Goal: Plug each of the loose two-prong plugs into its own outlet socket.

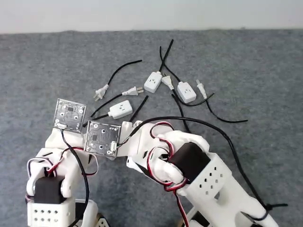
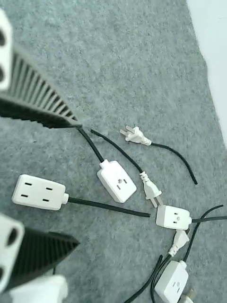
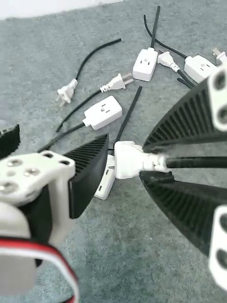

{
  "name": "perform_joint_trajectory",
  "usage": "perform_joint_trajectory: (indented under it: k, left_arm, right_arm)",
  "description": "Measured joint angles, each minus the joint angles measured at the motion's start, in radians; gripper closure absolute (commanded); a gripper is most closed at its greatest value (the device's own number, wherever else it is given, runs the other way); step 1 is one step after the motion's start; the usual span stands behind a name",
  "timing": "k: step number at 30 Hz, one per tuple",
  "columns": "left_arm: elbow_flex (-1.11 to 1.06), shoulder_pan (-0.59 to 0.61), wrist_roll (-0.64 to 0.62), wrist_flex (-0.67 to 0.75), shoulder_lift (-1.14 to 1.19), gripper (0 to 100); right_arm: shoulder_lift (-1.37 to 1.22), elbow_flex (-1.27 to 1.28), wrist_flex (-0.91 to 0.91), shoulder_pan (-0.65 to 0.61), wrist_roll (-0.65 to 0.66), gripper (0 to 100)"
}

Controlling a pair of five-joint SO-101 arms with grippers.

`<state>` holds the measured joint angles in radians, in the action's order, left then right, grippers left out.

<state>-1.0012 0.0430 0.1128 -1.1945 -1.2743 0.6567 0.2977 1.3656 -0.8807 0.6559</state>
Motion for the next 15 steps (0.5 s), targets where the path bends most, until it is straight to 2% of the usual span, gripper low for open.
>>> perform_joint_trajectory:
  k: [6, 15]
  left_arm:
    - [0.043, 0.038, 0.000, -0.009, 0.000, 65]
    - [0.221, 0.061, 0.002, -0.149, -0.014, 65]
  right_arm:
    - [0.000, -0.002, 0.000, 0.002, 0.000, 98.8]
    - [0.000, -0.002, 0.000, 0.025, 0.000, 98.8]
